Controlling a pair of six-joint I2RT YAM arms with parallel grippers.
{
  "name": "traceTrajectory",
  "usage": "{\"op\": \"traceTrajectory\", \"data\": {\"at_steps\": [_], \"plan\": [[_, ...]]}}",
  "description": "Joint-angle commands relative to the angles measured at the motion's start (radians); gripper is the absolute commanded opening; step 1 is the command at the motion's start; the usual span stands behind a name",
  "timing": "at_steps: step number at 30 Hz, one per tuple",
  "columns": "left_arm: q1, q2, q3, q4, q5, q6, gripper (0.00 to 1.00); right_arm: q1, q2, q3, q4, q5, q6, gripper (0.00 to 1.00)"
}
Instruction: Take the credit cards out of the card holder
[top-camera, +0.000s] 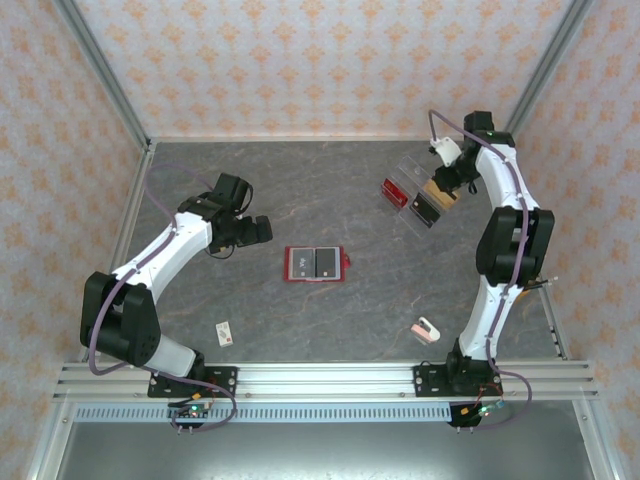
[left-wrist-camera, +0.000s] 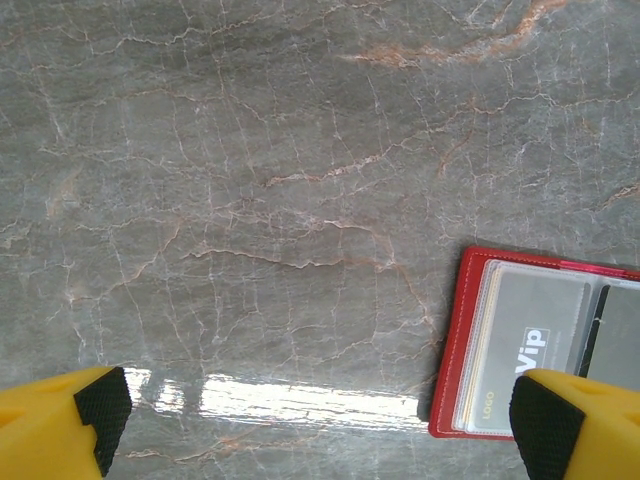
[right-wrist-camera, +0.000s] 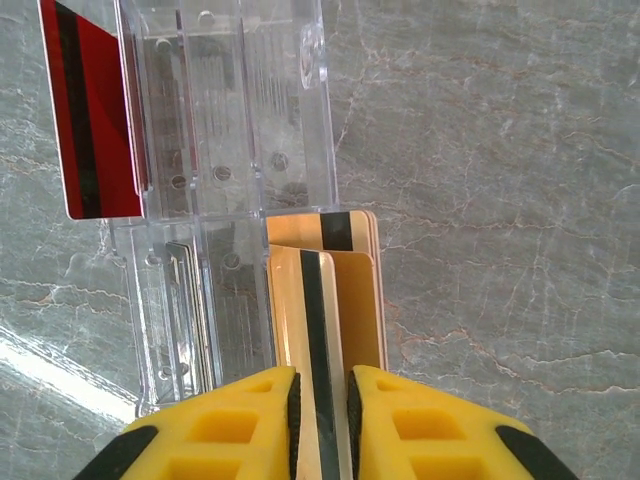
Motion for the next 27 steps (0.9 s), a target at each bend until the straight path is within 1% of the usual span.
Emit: {"op": "traceTrajectory", "data": {"at_steps": [1,3,6,9,11,13,15,18,19,22,25,27], "plan": [[0.008,0.005,0.021,-0.019,0.009,-0.012,1.0,-0.006,-0.122,0.002,0.049,-0.021,0.093,0.25],[0.008,0.002,0.018,-0.012,0.016,-0.02,1.0,-0.006,-0.159,-0.011,0.075,-0.035,0.189,0.34],[0.007,-0.002,0.01,0.001,0.033,-0.039,1.0,-0.001,-0.209,-0.048,0.102,-0.085,0.341,0.4],[0.007,-0.006,-0.001,0.021,0.063,-0.049,1.0,0.02,-0.288,-0.134,0.134,-0.182,0.468,0.4],[0.006,-0.011,-0.013,0.036,0.091,-0.046,1.0,0.052,-0.377,-0.247,0.238,-0.202,0.577,0.41],[0.002,-0.016,-0.033,0.057,0.121,-0.048,1.0,0.098,-0.471,-0.372,0.366,-0.182,0.702,0.45],[-0.006,-0.019,-0.05,0.083,0.158,-0.053,1.0,0.145,-0.533,-0.449,0.421,-0.145,0.831,0.47],[-0.03,-0.021,-0.086,0.144,0.221,-0.066,1.0,0.231,-0.59,-0.513,0.402,-0.047,0.994,0.48],[-0.043,-0.021,-0.098,0.173,0.244,-0.104,0.99,0.261,-0.604,-0.531,0.401,-0.026,1.029,0.49],[-0.081,-0.007,-0.114,0.233,0.299,-0.133,0.95,0.363,-0.632,-0.588,0.397,0.041,1.148,0.5],[-0.114,0.013,-0.116,0.277,0.321,-0.164,0.91,0.465,-0.621,-0.638,0.404,0.074,1.23,0.5],[-0.135,0.034,-0.12,0.319,0.35,-0.192,0.87,0.535,-0.592,-0.66,0.416,0.091,1.266,0.5]]}}
